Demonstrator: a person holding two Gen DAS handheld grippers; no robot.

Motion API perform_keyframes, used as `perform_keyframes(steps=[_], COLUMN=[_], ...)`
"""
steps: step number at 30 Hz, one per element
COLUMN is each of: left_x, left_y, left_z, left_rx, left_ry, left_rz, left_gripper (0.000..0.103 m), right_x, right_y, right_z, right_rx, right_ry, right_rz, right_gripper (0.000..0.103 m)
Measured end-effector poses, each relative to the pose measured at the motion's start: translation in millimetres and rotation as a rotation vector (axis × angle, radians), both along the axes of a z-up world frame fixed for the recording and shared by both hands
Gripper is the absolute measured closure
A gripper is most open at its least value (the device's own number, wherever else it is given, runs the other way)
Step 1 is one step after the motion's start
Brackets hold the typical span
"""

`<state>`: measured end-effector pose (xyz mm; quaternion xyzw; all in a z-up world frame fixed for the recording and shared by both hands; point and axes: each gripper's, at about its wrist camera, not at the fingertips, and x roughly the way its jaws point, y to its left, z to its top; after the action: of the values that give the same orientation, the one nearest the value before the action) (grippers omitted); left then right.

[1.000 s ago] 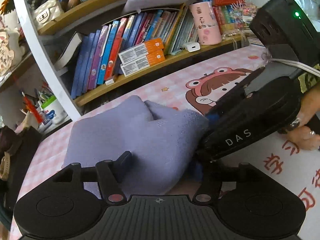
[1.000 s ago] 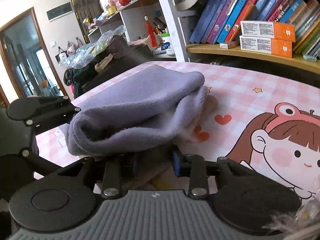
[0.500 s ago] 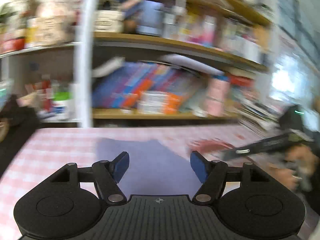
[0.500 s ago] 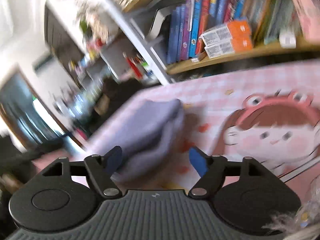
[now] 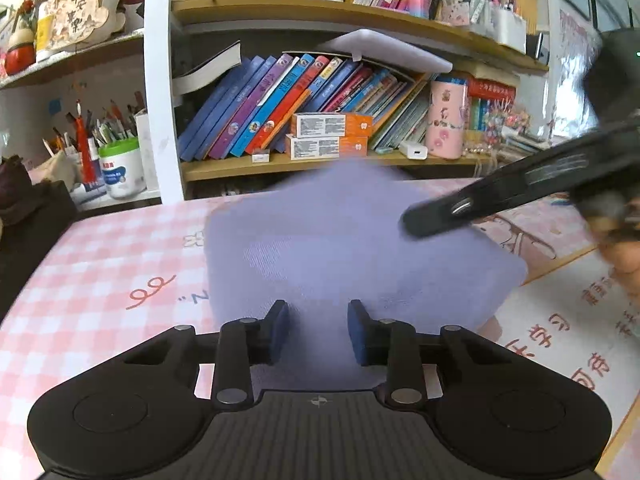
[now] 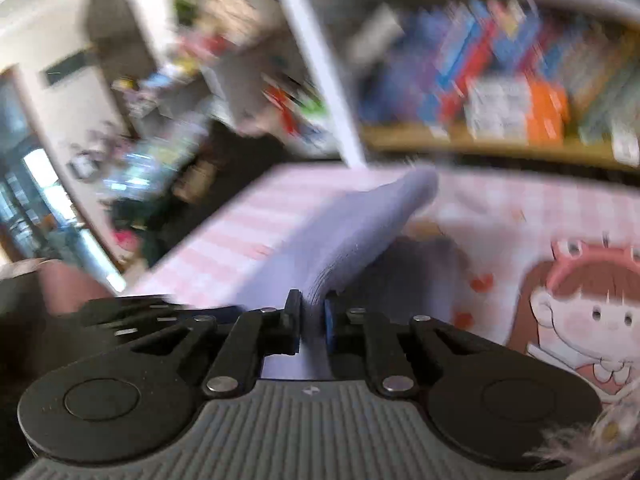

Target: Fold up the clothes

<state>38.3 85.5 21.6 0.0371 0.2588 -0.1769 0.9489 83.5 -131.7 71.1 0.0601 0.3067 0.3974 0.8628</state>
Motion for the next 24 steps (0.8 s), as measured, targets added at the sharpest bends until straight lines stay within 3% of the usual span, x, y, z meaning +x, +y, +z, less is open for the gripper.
perform_keyframes(steps=[3, 5, 8, 10, 13, 14, 17, 21, 24], left_x=[0, 1, 0, 1, 5, 10, 36, 67, 78], left_y=[2, -2, -4, 7, 33, 44, 73, 95, 95], left_z=[-3, -5, -4, 3, 15, 17, 7, -17, -29], left_rx=[-0.031, -0.02, 0.013, -0.03, -0.108, -0.134, -0.247, -0.422, -0.492], left_ry=[0.006, -0.003, -0.017, -0.017, -0.017, -0.007, 0.123, 0.298, 0.357], left_rz=[-0.002, -0.009, -0.02, -0.024, 0.013, 0.031, 0.065, 0.091, 0.087], left_gripper=[0.072, 0.072, 0.067, 0.065, 0.035, 0.03, 0.019, 0.019, 0.022], right_x=[-17, -1, 18, 13, 10, 10, 24, 40, 45], right_y=[-9, -12, -28, -25, -32, -36, -45, -44, -36], right_z=[-16, -45, -66, -57, -43, -38, -37, -55, -64], right_rx=[-0.029, -0.104, 0.003, -0.026, -0.015, -0.004, -0.001, 0.051, 0.069], right_ry=[-0.005, 0.067, 0.212, 0.195, 0.164, 0.154, 0.195, 0.337, 0.378], right_rz=[-0.048, -0.138, -0.184, -0.176, -0.197, -0.208, -0.255, -0.252, -0.249], right_gripper=[0.095, 0.096, 0.096, 0.095, 0.092, 0.084, 0.032, 0.029, 0.034])
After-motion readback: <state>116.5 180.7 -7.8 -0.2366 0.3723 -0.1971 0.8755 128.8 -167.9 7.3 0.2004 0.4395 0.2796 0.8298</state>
